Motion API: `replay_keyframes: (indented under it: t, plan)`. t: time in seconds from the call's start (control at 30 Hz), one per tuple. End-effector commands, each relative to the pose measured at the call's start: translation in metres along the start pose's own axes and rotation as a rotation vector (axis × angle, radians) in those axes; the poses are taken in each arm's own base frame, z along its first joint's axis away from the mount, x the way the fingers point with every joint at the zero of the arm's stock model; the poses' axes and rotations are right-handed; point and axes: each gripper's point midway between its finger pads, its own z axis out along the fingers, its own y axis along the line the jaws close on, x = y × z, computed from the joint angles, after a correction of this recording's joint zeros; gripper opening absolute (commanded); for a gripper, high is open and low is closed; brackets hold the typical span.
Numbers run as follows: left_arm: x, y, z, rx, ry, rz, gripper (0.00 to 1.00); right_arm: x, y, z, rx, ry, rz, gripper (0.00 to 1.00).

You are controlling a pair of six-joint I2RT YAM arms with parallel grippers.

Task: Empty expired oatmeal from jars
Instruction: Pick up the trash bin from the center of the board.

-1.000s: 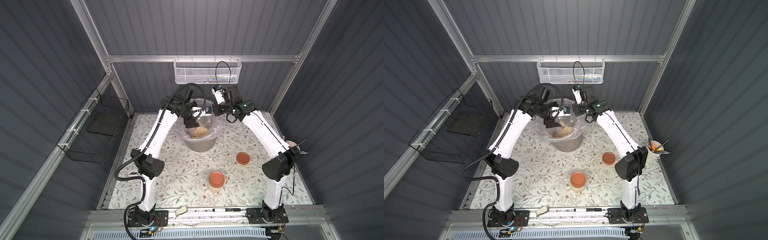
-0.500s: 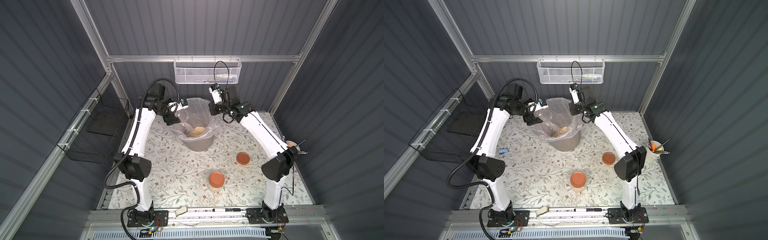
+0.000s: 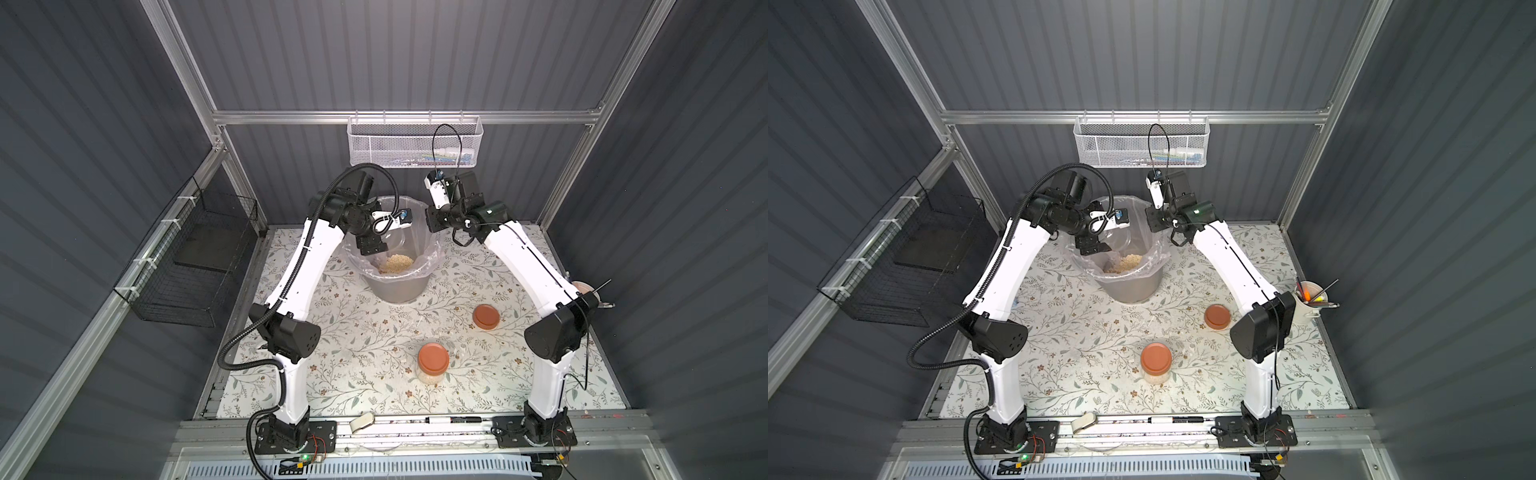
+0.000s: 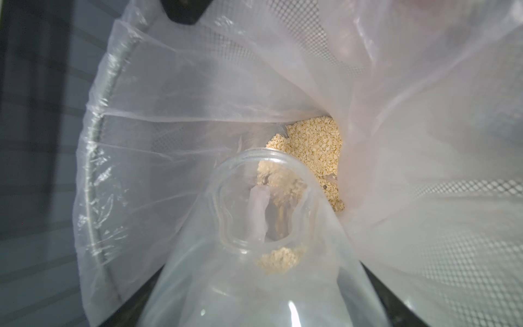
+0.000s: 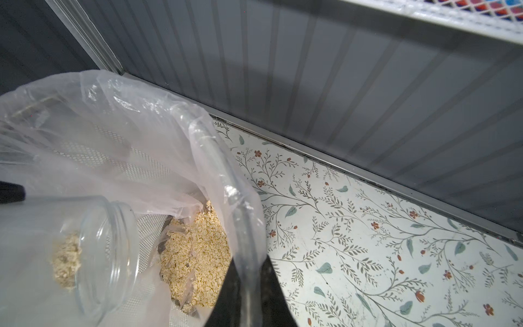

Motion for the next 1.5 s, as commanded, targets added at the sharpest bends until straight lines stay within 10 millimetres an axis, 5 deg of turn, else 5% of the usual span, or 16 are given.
replay_keyframes:
  t: [0.0, 0.1, 0.27, 0.43, 0.57, 0.73, 0.93, 1.1, 1.17, 1.27, 1.37, 1.47]
  plan:
    - [-0.005, 0.012, -0.012, -0.095, 0.020, 0.037, 0.00, -0.027, 0.003, -0.020, -0.010, -0.093, -0.011, 0.03]
    - [0.036, 0.016, 0.005, -0.070, 0.209, 0.020, 0.00, -0.028, 0.003, -0.022, -0.010, -0.095, -0.011, 0.03]
    - [0.093, 0.069, -0.028, -0.281, 0.293, -0.178, 0.00, -0.027, 0.000, -0.025, 0.005, -0.099, -0.018, 0.03]
    - [0.063, 0.080, -0.048, -0.342, 0.130, -0.224, 0.00, -0.025, 0.002, -0.020, -0.006, -0.092, -0.012, 0.03]
    - [0.018, 0.059, -0.039, -0.260, 0.035, -0.142, 0.00, -0.027, 0.001, -0.022, -0.002, -0.098, -0.016, 0.03]
    - [0.032, 0.074, -0.055, -0.320, 0.011, -0.203, 0.00, -0.028, 0.002, -0.022, -0.005, -0.099, -0.013, 0.03]
    - [0.013, 0.018, -0.029, -0.040, -0.003, -0.158, 0.00, -0.030, 0.004, -0.019, -0.016, -0.099, -0.009, 0.03]
    - [0.063, 0.059, -0.052, -0.188, 0.003, -0.374, 0.00, -0.028, 0.001, -0.020, -0.003, -0.093, -0.015, 0.03]
    - [0.077, 0.054, -0.041, -0.141, 0.040, -0.412, 0.00, -0.029, 0.002, -0.019, -0.009, -0.098, -0.013, 0.03]
    - [0.062, 0.029, -0.030, -0.013, 0.014, -0.393, 0.00, -0.030, 0.004, -0.016, -0.021, -0.095, -0.007, 0.03]
    - [0.016, 0.010, -0.051, 0.091, -0.169, -0.339, 0.00, -0.029, 0.004, -0.016, -0.018, -0.089, -0.006, 0.03]
    - [0.013, 0.019, -0.054, 0.017, -0.168, -0.312, 0.00, -0.030, 0.002, -0.017, -0.004, -0.091, -0.012, 0.03]
